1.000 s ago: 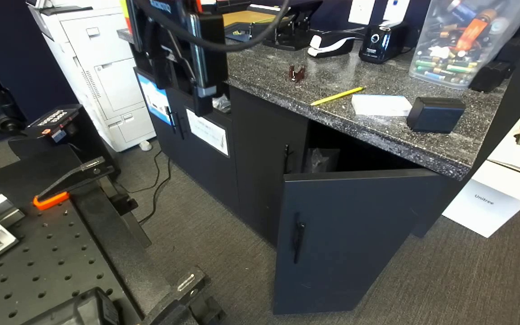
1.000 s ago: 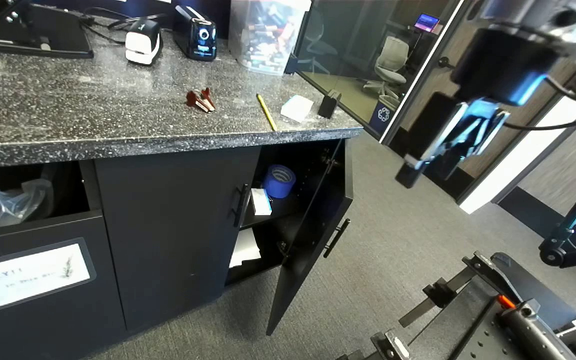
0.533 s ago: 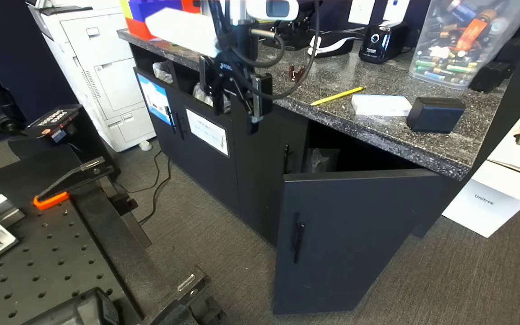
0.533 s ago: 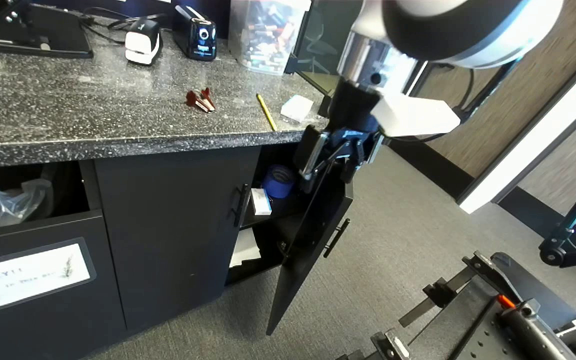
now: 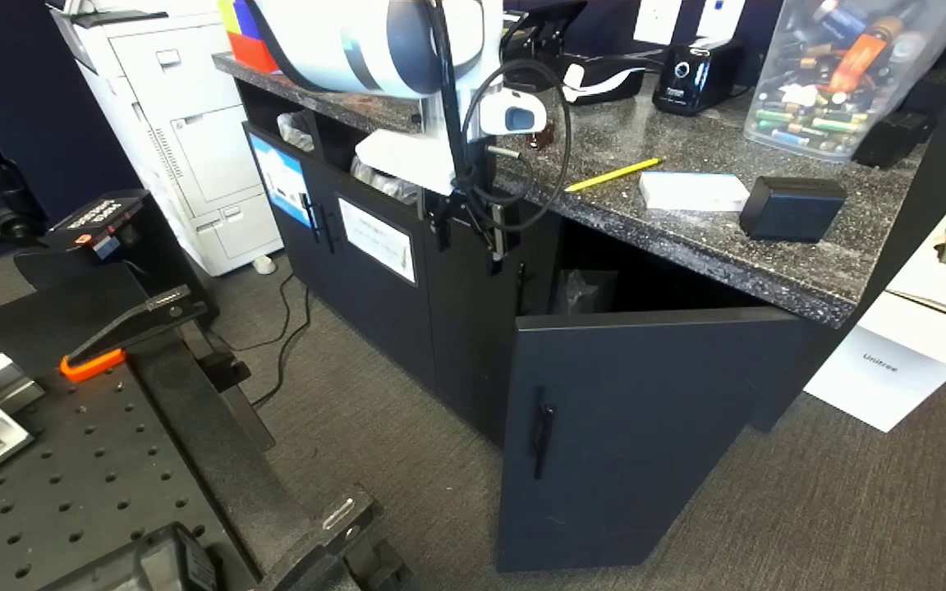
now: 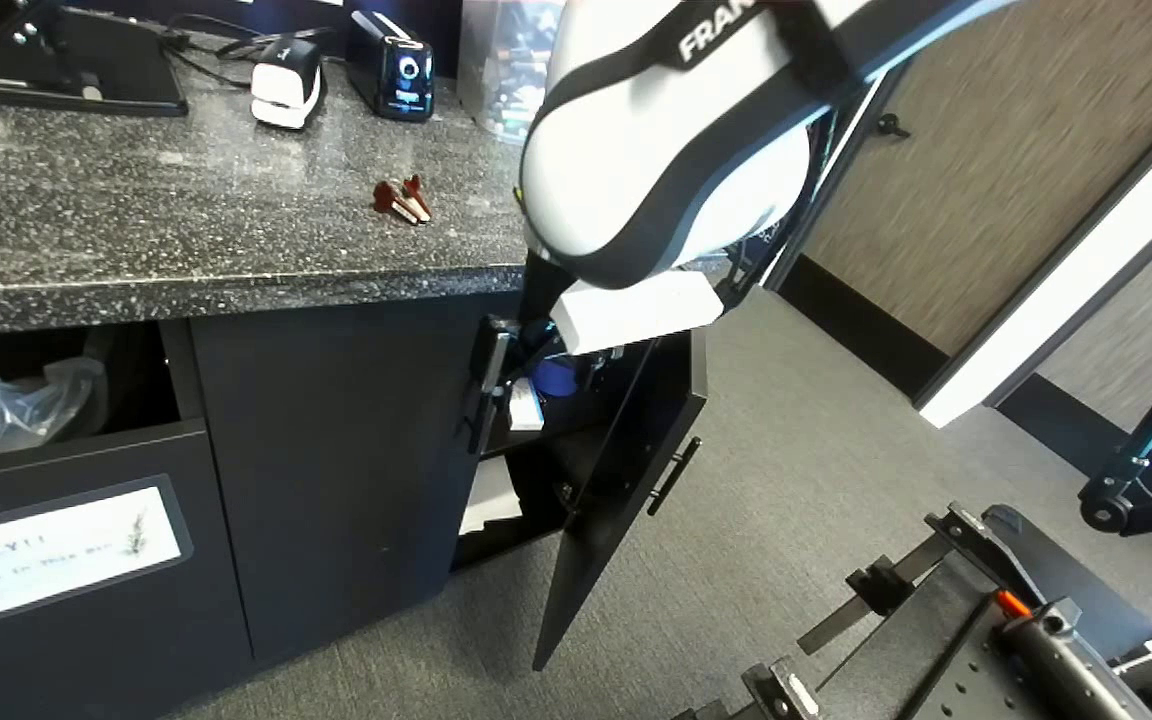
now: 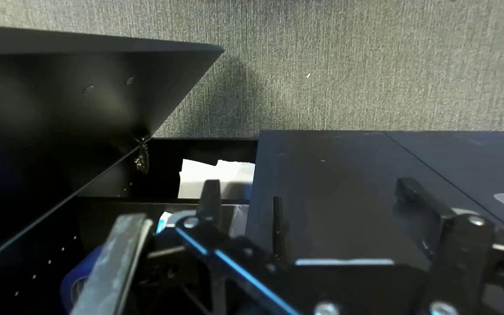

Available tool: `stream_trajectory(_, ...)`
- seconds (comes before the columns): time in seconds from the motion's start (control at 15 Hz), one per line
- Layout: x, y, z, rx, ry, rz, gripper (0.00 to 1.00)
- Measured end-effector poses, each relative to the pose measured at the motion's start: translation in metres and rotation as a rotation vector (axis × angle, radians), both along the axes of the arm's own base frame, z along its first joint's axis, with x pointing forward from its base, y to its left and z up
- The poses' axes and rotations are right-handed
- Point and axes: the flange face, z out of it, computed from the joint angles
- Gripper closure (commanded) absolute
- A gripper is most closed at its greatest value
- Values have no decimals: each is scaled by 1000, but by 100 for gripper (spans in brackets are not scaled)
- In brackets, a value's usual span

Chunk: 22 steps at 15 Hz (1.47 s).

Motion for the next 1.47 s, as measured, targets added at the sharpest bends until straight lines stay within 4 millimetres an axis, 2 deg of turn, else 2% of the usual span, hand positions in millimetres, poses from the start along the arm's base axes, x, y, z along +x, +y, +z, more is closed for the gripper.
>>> stream_trajectory(0.33, 28, 29, -48, -58, -66, -97, 0)
stream_trajectory(0.53, 41, 38, -67, -98, -93, -139, 0)
stream_trajectory(0.8, 60, 36, -80, -150, -125, -185, 0)
stream_trajectory(1.07, 76, 35, -81, -186, -166, -207, 0)
stream_trajectory(1.13, 76, 36, -81, -195, -172, -211, 18)
stream_trajectory(1.2, 76, 36, -82, -205, -177, -214, 28)
stream_trajectory(1.47, 76, 35, -83, -237, -199, -221, 58)
